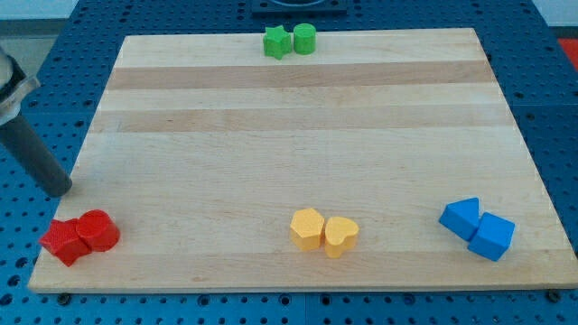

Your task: Move the red blocks towards the center

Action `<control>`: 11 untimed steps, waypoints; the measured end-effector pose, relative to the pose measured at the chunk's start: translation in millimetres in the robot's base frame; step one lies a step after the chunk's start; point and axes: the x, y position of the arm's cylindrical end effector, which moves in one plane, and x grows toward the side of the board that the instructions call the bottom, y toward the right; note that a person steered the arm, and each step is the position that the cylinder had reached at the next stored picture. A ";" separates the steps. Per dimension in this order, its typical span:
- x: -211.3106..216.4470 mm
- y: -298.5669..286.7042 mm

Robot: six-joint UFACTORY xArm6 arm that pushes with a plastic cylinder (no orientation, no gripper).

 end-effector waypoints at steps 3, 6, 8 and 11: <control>93.8 0.5; 83.1 15.7; 56.2 35.2; 31.8 117.1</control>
